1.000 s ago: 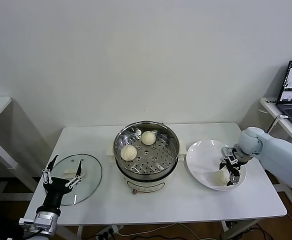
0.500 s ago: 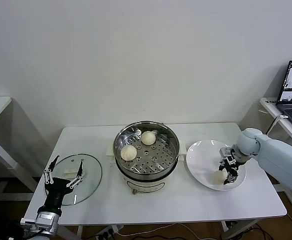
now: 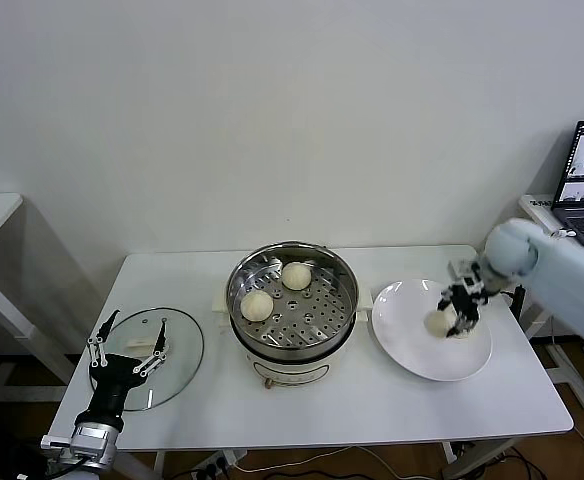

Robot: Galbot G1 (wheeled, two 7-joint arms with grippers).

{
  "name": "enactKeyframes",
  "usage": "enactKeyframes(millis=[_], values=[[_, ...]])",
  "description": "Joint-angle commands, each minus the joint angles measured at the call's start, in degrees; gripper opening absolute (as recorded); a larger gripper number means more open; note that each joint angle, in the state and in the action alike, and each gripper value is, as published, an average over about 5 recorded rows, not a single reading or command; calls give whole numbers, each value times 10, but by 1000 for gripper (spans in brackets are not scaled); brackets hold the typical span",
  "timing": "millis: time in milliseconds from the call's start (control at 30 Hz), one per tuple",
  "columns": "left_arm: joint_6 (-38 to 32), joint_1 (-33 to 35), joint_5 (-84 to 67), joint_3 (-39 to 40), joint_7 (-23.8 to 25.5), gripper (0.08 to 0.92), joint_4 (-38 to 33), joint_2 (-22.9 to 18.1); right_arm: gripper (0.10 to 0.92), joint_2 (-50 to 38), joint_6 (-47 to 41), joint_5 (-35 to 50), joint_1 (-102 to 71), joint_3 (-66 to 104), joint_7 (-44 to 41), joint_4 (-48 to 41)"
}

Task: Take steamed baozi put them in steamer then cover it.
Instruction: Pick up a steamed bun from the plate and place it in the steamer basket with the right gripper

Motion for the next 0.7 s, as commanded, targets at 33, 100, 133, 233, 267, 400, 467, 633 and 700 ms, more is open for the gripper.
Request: enactKeyframes(millis=[33,100,133,233,267,400,467,633,700], values=[[1,-1,-1,-1,1,823,1,2,636,34,49,61,242,-95,-17,42],[1,-2,-2,-2,1,823,1,3,636,49,75,55,265,-107,-16,67],[1,-3,-2,-2,1,823,1,3,637,60,95,51,274,-113,-15,80],[1,-4,-2,-3,1,823,2,4,638,97,168,24,287,-122,-5,103],[1,-5,-2,-3,1,823,3,4,638,111,194,14,289,-125,0,107],[1,-6,-3,-4,2,823,4,4,636,168,279,-37,292,-140,25,118],[1,-7,-3,-4,2,823,6,4,636,193,301,-63,288,-151,39,126],[1,-10,-3,-6,2,823,11,5,636,241,339,-107,255,-168,70,133],[0,-11,-3,-7,3,823,14,5,636,257,357,-129,236,-172,87,129]])
